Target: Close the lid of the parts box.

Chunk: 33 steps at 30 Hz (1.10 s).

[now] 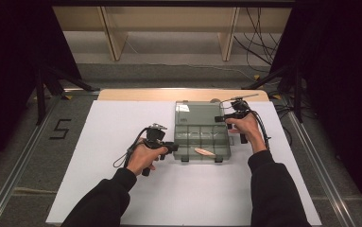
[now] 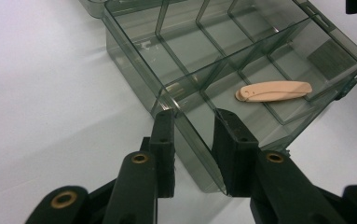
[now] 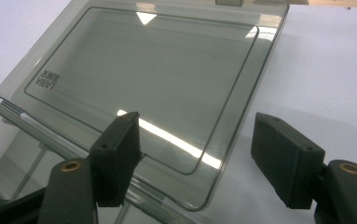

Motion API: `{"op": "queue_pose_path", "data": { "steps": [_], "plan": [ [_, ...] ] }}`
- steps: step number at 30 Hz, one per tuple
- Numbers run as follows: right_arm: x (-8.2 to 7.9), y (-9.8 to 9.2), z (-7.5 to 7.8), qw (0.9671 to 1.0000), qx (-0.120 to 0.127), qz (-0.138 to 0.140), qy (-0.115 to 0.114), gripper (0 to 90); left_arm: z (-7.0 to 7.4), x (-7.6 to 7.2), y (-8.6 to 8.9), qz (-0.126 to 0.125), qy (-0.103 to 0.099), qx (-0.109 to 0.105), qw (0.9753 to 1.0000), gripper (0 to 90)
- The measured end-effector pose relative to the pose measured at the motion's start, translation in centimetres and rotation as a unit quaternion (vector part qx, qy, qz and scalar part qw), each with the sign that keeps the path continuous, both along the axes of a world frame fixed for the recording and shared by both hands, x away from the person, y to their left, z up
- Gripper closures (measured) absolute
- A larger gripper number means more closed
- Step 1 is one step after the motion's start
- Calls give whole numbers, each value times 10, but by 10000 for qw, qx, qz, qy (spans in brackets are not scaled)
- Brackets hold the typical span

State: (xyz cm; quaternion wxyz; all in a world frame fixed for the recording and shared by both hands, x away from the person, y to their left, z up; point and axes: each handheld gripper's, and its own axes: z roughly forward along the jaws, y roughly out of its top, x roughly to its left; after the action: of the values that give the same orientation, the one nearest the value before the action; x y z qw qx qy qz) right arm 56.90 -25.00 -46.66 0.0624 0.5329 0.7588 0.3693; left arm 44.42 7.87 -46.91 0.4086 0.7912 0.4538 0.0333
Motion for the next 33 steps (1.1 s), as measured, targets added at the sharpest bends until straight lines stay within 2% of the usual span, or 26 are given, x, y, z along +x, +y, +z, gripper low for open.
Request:
{"op": "queue_pose_path", "data": {
  "steps": [5,11,12,14,16,18,19,20,21,23,24,25,26,27,28,29,30,31,33],
  "plan": [
    [1,-1,-2,9999,3,-3,115,351,0,1,1,-42,21,4,10000,693],
    [2,0,-4,9999,114,-19,120,381,0,1,1,-44,23,0,10000,693],
    [2,1,-6,9998,150,-95,36,384,0,1,1,-48,23,1,10000,693],
    [2,0,-5,9999,60,-32,147,385,0,1,1,-50,22,3,10000,692],
    [2,0,-6,9998,81,-32,176,393,0,1,1,-50,19,5,10000,693],
    [2,0,-8,9992,282,28,289,400,0,1,1,-50,17,8,10000,692],
    [3,-1,-7,9991,302,101,297,404,0,1,1,-47,14,6,10000,693],
    [3,-2,-8,9992,280,126,251,405,0,1,1,-51,12,9,10000,693],
    [2,1,-7,9994,195,-60,281,405,0,1,1,-49,13,5,10000,692],
    [2,-1,-7,9992,293,43,285,421,0,1,1,-52,15,5,10000,692],
    [2,-1,-6,9995,211,-23,243,436,0,1,1,-46,15,3,10000,692],
    [2,-2,-7,9995,261,-66,152,453,0,1,1,-47,14,3,10000,693],
    [2,-2,-6,9994,290,-96,143,470,0,0,1,-21,36,-10,10000,692],
    [1,-2,-4,9991,312,-145,234,484,0,1,1,-46,8,5,10000,692],
    [0,-2,-4,9990,349,-158,225,499,0,0,0,-27,9,-1,10000,692],
    [1,-4,-2,9995,233,-119,185,513,0,0,0,-9,6,-8,10000,692],
    [0,-4,-3,9993,345,-144,54,530,-1,0,0,17,4,-18,10000,692],
    [0,-5,-1,9996,223,-96,111,542,-1,0,0,15,2,-14,10000,692],
    [0,-6,1,9996,273,-92,63,570,-1,0,-1,24,-9,-14,10000,692]
  ]
}}
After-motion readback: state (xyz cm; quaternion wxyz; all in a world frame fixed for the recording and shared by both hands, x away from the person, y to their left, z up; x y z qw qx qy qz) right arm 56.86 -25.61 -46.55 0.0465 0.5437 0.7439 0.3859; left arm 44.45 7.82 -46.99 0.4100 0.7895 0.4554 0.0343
